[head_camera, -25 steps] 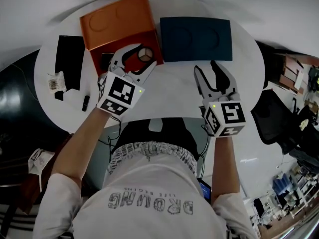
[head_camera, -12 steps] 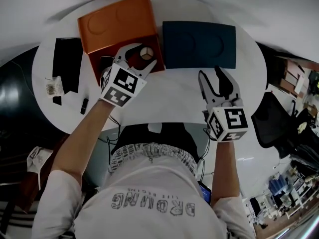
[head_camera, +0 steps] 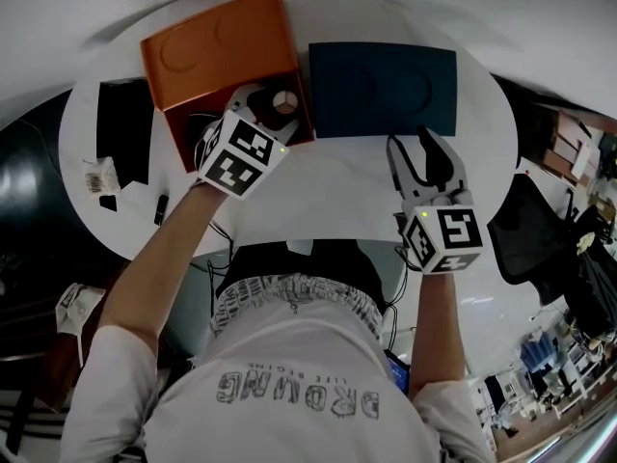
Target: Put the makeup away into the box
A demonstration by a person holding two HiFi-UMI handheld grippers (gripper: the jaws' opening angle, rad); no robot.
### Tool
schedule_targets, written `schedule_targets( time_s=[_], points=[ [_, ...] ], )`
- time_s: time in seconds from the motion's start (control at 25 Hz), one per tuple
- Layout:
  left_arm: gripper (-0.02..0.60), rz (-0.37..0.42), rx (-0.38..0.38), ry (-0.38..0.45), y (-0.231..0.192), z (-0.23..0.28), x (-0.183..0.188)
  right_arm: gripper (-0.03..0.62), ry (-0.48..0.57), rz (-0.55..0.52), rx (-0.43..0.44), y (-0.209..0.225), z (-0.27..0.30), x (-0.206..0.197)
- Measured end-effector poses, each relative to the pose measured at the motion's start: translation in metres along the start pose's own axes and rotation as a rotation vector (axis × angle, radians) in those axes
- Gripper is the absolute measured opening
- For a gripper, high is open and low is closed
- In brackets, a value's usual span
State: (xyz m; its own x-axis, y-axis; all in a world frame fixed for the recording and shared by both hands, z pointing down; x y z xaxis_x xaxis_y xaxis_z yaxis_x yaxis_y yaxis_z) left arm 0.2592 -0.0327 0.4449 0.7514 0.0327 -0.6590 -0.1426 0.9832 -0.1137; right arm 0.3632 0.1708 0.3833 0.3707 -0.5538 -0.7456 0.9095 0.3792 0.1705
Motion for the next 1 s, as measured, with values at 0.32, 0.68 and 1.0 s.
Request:
schedule_targets(
  time_s=[0.32, 0.68, 1.0],
  points=[
    [0.253, -0.003, -0.027, -0.084, 0.002, 0.009, -0.004, 0.213, -0.002, 0.007, -0.007, 0.005, 0.001, 0.0],
    [0.261, 0.035, -0.04, -0.093, 0.007, 0.01, -0.005, 0.213, -0.004, 0.002, -0.006, 0.004, 0.001, 0.0],
    [0.265, 0.042, 0.004, -0.028, 0.008, -0.005, 0.0, 0.213, -0.001, -0.012, -0.004, -0.002, -0.005, 0.006]
  ],
)
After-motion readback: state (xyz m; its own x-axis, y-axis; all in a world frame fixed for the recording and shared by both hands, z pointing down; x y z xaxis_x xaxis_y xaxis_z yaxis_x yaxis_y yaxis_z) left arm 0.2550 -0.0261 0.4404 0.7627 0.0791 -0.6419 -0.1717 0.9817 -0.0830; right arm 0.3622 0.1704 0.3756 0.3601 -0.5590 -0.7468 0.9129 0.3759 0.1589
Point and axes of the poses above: the fingertips, and each gripper's own axes: z forward along the fingers, y to its right, x out of its top, the point moved 6 cm from there along -z, backward along the fingers
